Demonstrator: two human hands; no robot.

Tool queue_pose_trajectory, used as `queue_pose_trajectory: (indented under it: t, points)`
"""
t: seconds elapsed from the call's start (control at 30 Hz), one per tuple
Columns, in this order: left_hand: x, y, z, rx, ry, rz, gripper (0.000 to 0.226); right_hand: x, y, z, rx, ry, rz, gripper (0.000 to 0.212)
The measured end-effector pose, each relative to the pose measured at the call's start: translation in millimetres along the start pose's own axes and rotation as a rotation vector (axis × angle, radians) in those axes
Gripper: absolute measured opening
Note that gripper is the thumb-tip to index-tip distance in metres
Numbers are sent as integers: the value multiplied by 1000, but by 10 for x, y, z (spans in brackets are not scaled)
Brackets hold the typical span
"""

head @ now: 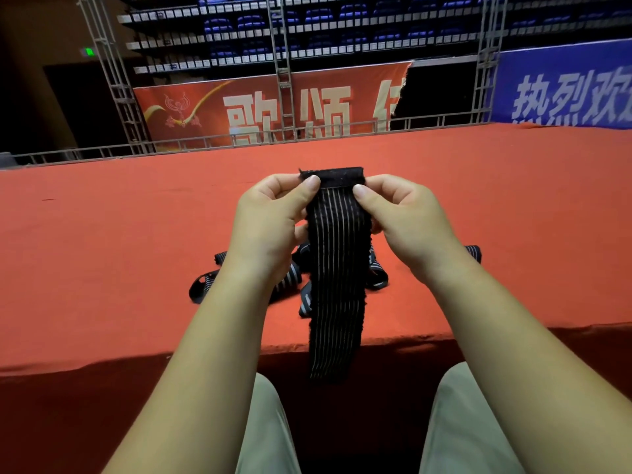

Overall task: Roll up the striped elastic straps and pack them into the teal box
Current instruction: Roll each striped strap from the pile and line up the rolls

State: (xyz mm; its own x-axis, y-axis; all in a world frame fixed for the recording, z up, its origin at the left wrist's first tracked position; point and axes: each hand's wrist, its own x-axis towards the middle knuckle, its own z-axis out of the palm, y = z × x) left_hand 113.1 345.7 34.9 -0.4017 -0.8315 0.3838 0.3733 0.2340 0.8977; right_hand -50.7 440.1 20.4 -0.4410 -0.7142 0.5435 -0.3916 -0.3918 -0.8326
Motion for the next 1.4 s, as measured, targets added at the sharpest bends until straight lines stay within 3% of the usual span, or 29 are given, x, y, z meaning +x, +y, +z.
queue_pose_trajectory:
  t: [0.17, 0.47, 0.77, 0.87, 0.97, 1.1, 1.23, 1.33, 1.4]
  points:
    - [26, -139, -90, 146, -7, 7, 14, -24, 153, 21, -20, 0, 41, 19]
    - [203, -693, -111, 156, -5, -98, 17, 36, 532, 58, -71, 0, 125, 25]
    - [615, -1432, -235, 290, 64, -132, 20, 301, 1325, 214, -153, -6, 229, 19]
    - [732, -1661, -282, 282, 71, -152, 11, 392, 1557, 254, -208, 3, 235, 17]
    - [845, -1849, -316, 293, 74, -172, 11, 497, 1738, 255, -180, -9, 222, 6]
    - [971, -2089, -332, 286, 82, -169, 15, 566, 2036, 263, -112, -42, 224, 12]
    - [1029, -2311, -353, 341, 46, -182, 19, 584, 2265, 283, -159, -28, 246, 5]
    - [1060, -2345, -350, 258, -12, -178, 7, 638, 2293, 252, -218, 11, 254, 11]
    - [1091, -2334, -353, 221, -59, -144, 13, 671, 2289, 231, -218, 5, 262, 12]
